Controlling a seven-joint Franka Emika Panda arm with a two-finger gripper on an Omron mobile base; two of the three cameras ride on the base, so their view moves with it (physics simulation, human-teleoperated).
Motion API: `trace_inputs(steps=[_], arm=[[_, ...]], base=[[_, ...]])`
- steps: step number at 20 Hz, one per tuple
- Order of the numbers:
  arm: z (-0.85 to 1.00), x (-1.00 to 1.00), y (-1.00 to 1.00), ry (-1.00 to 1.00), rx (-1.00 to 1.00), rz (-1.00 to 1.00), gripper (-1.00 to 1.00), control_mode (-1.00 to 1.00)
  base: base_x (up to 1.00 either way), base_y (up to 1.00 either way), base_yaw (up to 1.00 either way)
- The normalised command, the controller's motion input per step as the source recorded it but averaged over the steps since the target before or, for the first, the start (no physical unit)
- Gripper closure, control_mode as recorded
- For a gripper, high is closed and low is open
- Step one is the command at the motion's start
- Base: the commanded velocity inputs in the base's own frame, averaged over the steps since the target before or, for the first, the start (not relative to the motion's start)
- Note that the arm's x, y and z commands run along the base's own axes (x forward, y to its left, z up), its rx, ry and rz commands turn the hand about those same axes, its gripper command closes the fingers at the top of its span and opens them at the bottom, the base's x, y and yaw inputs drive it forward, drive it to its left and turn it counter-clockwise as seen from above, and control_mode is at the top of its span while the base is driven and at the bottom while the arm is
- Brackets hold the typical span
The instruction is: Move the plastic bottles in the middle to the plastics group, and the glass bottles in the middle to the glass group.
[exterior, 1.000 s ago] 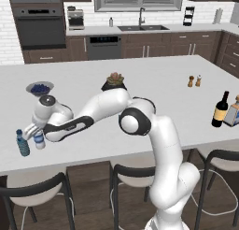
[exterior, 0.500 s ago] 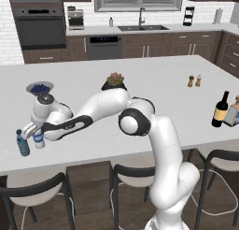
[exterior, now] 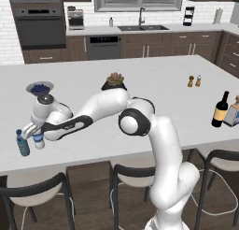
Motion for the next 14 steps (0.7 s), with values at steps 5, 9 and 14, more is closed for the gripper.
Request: trace_inputs(steps=[5,9,14], arm=[[0.0,0.0,0.0,0.0,0.0,0.0,-1.0,-1.0],[0.04,0.0,0.0,0.0,0.0,0.0,-1.0,-1.0],[0.38,-0.04,-0.14,-0.03,0.06,0.0,-1.0,-1.0]], base=[[0.0,0.0,0.0],[0.0,0.0,0.0],[0.0,0.0,0.0]])
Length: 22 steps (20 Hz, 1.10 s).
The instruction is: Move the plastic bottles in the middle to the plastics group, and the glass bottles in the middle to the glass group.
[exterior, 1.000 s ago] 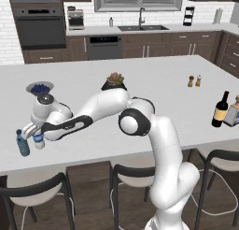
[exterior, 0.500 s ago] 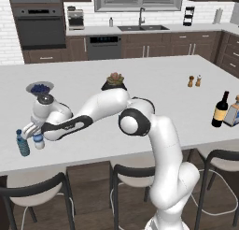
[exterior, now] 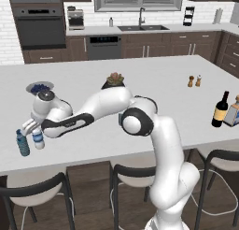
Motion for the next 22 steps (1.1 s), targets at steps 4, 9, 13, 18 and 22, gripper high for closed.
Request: trace_inputs(steps=[4,9,13,18,22], arm=[[0.6,-0.15,-0.3,-0.05,0.1,0.0,-1.0,-1.0],[0.54,-0.17,-0.5,-0.05,0.07,0.0,-1.0,-1.0],[0.27,-0.04,-0.9,-0.01,0.03,-0.01,-1.0,-1.0],[0.01,0.0,-1.0,0.0,0.01,-0.06,-1.0,-1.0],[0.05,0.0,-1.0,0.0,0.0,-0.07,-1.0,-1.0]], base=[[0.0,0.0,0.0],[0.0,0.0,0.0],[0.0,0.0,0.0],[0.0,0.0,0.0],[0.0,0.0,0.0]])
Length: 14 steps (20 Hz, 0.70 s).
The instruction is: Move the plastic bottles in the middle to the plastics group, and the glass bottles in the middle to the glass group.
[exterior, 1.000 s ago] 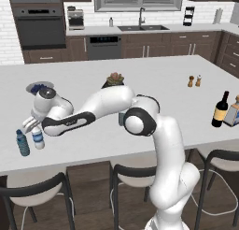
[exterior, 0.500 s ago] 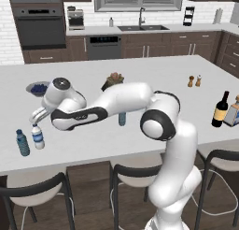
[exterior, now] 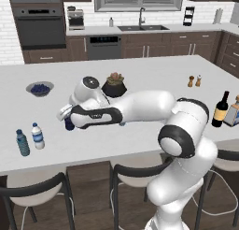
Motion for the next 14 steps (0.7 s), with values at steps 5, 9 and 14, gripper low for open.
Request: trace_inputs(steps=[5,9,14], arm=[[0.38,0.0,-1.0,0.0,0.0,-0.08,-1.0,-1.0],[0.46,0.0,-1.0,0.0,0.0,-0.12,-1.0,-1.0],[0.31,0.1,-1.0,0.06,-0.02,-0.17,-1.0,-1.0]], base=[[0.0,0.0,0.0],[0.0,0.0,0.0],[0.0,0.0,0.0]])
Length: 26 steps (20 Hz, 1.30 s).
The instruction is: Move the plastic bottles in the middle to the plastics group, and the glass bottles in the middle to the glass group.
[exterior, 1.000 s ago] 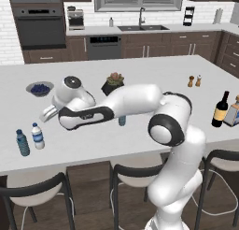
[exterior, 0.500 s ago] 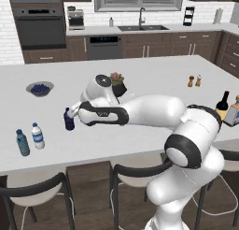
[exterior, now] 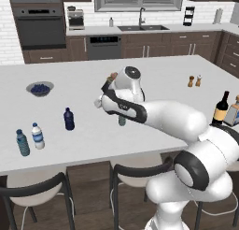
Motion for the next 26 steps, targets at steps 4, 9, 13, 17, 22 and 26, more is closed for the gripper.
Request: trace_inputs(steps=[4,9,13,17,22,26], arm=[[0.09,0.19,-1.0,0.11,-0.02,-0.23,-1.0,-1.0],[0.0,0.2,-1.0,0.1,-0.02,-0.25,-1.0,-1.0],[0.0,0.23,-0.9,0.06,-0.02,-0.25,-1.0,-1.0],[-0.17,0.1,-0.22,0.05,-0.02,-0.17,-1.0,-1.0],[-0.22,0.0,0.03,0.0,0.01,0.0,-1.0,-1.0],[-0.28,0.0,0.12,0.03,0.02,0.05,-1.0,-1.0]], base=[[0.0,0.0,0.0],[0.0,0.0,0.0],[0.0,0.0,0.0],[0.0,0.0,0.0],[0.0,0.0,0.0],[0.0,0.0,0.0]])
